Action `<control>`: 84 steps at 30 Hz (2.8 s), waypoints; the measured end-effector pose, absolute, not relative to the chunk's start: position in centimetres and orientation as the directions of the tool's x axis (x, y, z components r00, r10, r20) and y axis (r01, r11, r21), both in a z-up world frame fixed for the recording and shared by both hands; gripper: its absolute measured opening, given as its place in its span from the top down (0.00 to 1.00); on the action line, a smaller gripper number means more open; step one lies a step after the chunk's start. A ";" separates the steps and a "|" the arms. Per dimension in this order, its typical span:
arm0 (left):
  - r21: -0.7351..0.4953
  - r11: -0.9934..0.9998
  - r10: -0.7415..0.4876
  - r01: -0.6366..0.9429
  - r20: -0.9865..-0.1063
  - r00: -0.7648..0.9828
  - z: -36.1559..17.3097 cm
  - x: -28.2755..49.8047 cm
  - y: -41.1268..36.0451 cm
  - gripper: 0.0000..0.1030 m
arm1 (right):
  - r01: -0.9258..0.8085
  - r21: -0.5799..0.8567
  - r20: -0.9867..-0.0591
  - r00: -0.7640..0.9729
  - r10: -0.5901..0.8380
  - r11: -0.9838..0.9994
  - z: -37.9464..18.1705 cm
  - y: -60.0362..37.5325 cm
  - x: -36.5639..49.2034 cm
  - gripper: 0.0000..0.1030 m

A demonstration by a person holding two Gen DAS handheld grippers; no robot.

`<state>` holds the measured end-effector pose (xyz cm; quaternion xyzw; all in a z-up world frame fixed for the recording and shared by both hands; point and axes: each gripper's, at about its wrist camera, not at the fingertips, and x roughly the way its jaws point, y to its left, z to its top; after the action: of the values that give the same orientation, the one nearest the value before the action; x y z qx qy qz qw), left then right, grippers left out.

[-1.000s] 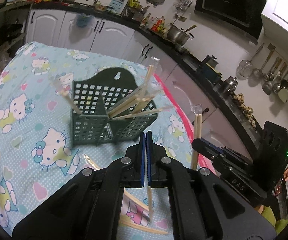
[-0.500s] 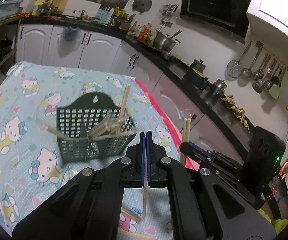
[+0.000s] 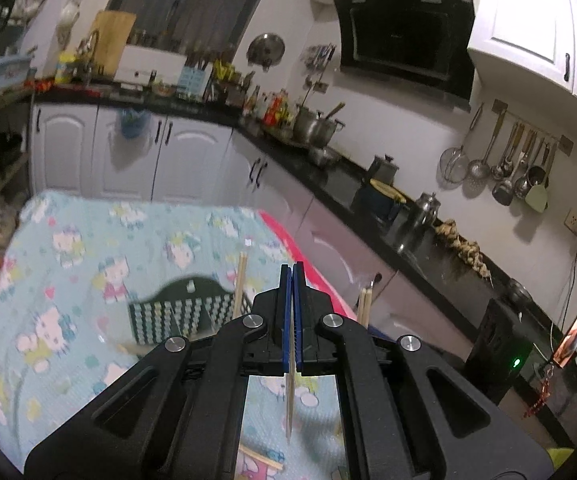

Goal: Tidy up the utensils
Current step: 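Pull the chopstick out with the right tool toward the holder while the left tool holds the wrapper, then lower the chopstick into the green holder with the right tool and open, then move both open tools back over the wrapped chopstick pile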

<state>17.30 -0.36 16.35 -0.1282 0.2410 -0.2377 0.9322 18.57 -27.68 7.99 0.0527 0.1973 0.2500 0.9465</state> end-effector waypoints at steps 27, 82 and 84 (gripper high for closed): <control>-0.248 0.941 -0.303 0.232 -0.305 0.903 24.3 20.7 6.1 1.00 | -0.494 0.132 -0.166 0.844 0.510 0.860 16.4 -25.0 23.2 0.94; -0.268 0.942 -0.294 0.200 -0.377 0.879 10.9 21.6 5.2 0.37 | -0.464 0.204 -0.187 0.846 0.499 0.862 7.3 -24.6 27.8 0.57; -0.280 0.939 -0.296 0.198 -0.372 0.880 11.1 20.7 5.5 0.24 | -0.466 0.204 -0.205 0.840 0.503 0.861 7.5 -24.9 27.0 0.55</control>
<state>20.71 5.54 11.12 -0.1179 0.2088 -0.1283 0.9623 26.96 -24.92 7.47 0.0733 0.1265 0.2533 0.9563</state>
